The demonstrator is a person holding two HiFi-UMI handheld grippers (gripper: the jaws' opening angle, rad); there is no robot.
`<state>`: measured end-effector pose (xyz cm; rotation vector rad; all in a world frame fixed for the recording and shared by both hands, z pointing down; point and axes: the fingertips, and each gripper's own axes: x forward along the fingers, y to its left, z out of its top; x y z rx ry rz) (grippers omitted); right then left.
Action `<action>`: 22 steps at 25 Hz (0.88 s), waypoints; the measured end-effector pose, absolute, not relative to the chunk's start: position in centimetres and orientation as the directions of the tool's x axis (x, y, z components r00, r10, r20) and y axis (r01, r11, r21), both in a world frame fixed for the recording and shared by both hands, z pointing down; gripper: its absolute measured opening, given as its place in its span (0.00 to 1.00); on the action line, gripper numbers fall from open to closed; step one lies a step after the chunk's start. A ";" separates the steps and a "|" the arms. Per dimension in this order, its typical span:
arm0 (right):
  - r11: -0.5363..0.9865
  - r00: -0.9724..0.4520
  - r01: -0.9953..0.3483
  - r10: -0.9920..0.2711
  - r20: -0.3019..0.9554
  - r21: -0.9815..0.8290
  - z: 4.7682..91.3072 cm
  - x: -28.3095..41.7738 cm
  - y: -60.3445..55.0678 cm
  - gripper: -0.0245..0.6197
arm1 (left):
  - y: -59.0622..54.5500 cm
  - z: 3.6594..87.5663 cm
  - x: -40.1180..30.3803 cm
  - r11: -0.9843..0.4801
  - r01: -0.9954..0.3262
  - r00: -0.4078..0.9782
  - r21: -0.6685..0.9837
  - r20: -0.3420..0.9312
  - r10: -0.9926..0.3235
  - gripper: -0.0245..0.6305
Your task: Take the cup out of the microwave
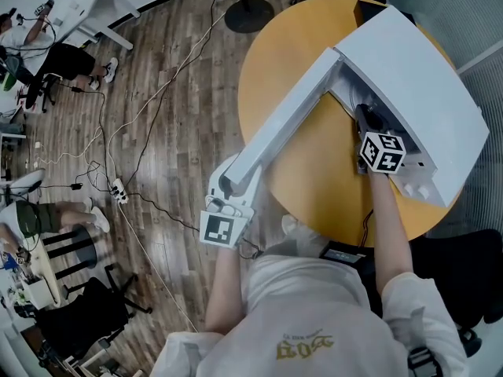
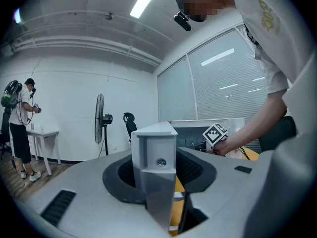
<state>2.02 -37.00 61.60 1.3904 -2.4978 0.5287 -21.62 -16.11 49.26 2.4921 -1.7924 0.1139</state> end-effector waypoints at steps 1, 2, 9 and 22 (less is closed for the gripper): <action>0.499 -0.522 -0.851 -0.768 0.372 -0.165 61.6 1.9 -37.0 0.10 | -16.1 49.3 -21.6 -0.317 -0.948 0.317 0.013 0.102 -0.943 0.31; 0.510 -0.522 -0.849 -0.768 0.371 -0.137 61.5 1.9 -37.0 0.09 | -16.1 49.4 -21.6 -0.316 -0.949 0.316 0.013 0.102 -0.943 0.31; 0.531 -0.525 -0.843 -0.773 0.356 -0.089 61.2 2.0 -36.9 0.09 | -16.1 49.4 -21.5 -0.316 -0.949 0.315 0.007 0.099 -0.944 0.31; 0.520 -0.526 -0.846 -0.781 0.338 -0.116 60.2 1.8 -35.7 0.09 | -15.8 49.6 -22.1 -0.329 -0.944 0.323 -0.025 0.119 -0.939 0.31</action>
